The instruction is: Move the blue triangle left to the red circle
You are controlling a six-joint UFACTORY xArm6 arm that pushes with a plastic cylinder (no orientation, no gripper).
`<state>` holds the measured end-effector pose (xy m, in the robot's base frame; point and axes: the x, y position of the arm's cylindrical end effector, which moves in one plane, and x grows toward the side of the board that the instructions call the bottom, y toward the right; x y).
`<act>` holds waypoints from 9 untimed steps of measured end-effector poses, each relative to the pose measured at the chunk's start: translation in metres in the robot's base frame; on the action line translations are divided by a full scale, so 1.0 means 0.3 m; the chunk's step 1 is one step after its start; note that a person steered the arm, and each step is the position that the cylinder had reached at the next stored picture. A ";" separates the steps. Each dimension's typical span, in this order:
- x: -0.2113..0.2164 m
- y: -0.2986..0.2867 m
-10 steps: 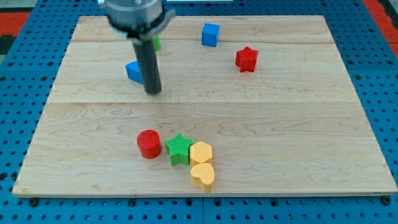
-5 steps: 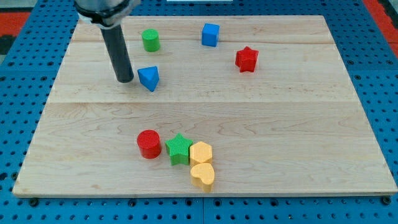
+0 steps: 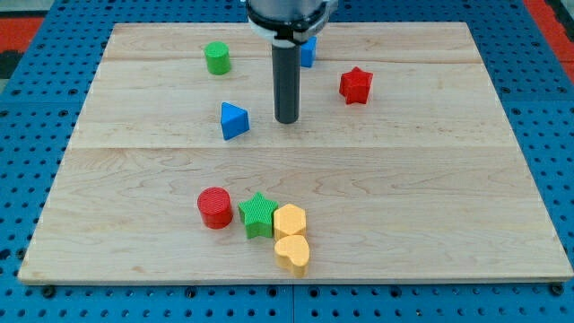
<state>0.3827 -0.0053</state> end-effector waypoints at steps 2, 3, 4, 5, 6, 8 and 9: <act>0.059 -0.244; 0.110 -0.245; 0.112 -0.321; 0.158 -0.468; 0.194 -0.611; 0.237 -0.708; 0.237 -0.539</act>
<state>0.4537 -0.1670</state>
